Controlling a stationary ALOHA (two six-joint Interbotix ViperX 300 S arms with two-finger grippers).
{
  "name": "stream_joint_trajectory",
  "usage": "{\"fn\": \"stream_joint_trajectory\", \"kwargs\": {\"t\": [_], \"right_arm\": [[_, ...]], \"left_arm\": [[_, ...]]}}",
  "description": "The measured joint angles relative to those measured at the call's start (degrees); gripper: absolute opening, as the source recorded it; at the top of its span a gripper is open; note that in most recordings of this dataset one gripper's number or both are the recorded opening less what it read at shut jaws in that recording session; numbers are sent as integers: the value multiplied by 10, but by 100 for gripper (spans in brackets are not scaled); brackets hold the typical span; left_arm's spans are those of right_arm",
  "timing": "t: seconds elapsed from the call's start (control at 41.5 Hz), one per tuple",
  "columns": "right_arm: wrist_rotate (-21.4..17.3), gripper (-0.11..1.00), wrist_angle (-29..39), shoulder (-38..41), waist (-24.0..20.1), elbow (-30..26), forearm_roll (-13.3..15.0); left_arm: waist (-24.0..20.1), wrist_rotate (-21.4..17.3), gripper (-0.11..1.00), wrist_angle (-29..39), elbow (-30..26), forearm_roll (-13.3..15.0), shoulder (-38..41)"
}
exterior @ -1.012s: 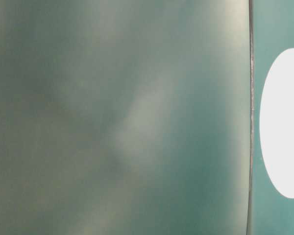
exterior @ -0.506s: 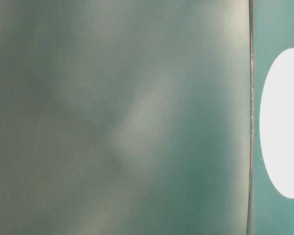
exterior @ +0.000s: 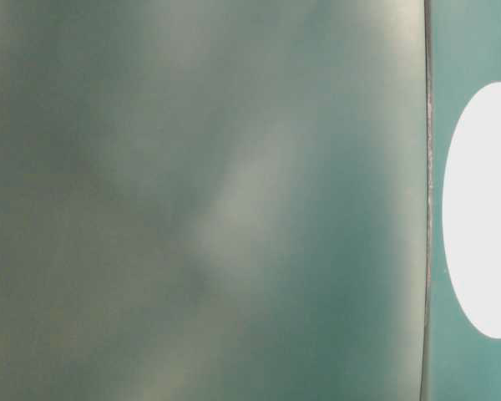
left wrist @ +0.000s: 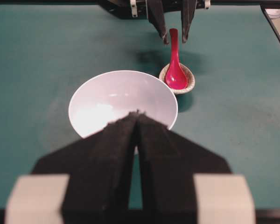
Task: Grip the spoon and scoop the red block from the bowl with right arm.
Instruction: 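Close the right gripper on the pink spoon handle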
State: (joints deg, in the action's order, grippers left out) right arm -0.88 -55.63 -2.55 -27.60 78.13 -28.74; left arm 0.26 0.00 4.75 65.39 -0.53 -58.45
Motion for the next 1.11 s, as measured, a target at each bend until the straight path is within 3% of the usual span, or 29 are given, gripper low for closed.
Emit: {"fn": "stream_joint_trajectory", "kwargs": {"t": [1.108], "right_arm": [[1,49,0,54,-11,-4,-7]], "left_arm": [[0,3,0,0,0,1,2]]}}
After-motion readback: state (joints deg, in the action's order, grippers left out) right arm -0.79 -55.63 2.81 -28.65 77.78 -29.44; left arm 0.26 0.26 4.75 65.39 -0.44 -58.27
